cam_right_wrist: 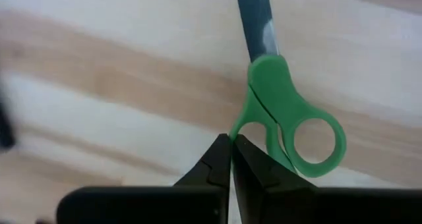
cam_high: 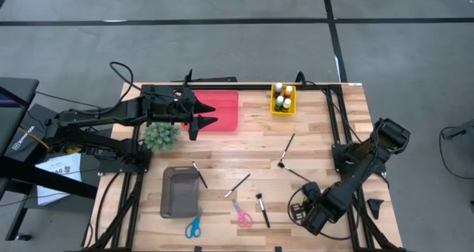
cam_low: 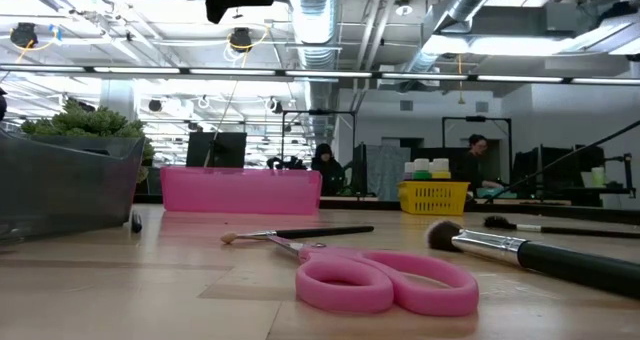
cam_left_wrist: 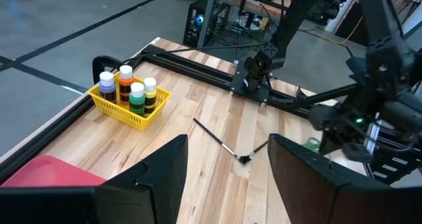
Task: Pick & Place Paint Supplies
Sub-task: Put the green scissors into the black bin
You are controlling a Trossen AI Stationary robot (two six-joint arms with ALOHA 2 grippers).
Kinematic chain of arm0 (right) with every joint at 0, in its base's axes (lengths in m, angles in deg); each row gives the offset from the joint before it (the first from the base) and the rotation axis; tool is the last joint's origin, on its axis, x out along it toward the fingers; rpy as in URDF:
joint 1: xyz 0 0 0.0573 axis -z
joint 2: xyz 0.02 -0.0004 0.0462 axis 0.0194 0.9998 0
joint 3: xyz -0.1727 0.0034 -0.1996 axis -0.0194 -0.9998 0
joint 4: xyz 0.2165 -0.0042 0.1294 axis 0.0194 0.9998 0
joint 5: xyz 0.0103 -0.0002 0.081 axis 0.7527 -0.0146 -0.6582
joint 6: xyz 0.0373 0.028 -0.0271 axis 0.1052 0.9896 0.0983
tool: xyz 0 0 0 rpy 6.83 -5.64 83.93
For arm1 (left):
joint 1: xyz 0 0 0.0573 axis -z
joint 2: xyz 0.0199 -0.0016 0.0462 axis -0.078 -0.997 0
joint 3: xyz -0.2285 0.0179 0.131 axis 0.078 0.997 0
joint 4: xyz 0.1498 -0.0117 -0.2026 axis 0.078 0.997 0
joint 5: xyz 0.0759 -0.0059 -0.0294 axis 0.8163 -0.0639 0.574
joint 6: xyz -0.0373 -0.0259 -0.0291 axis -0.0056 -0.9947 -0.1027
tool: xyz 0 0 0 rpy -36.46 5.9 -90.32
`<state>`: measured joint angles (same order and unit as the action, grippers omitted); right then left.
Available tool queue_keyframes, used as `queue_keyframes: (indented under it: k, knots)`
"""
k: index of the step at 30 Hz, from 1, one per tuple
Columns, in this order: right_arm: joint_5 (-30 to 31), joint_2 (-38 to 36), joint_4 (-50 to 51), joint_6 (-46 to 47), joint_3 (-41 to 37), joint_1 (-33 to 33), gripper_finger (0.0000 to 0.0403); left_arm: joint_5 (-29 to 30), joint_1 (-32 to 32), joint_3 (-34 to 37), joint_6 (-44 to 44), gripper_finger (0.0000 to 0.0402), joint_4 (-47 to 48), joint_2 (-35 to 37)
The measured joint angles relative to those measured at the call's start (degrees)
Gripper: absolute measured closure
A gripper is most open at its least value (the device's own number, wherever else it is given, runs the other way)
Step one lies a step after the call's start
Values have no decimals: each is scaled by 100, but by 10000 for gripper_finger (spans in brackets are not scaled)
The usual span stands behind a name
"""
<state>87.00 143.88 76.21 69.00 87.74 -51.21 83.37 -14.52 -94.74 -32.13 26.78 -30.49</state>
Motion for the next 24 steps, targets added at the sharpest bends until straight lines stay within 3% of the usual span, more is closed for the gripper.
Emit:
queue_keyframes:
  k: [10, 24]
  knots:
    - [485, -22, 859, -1183, 867, 290, 402, 0, 2, 0, -5, 198, -1, 0]
    - [930, -264, 1678, -4007, 1044, 1584, 403, -142, 336, 0, -41, 198, 105, 0]
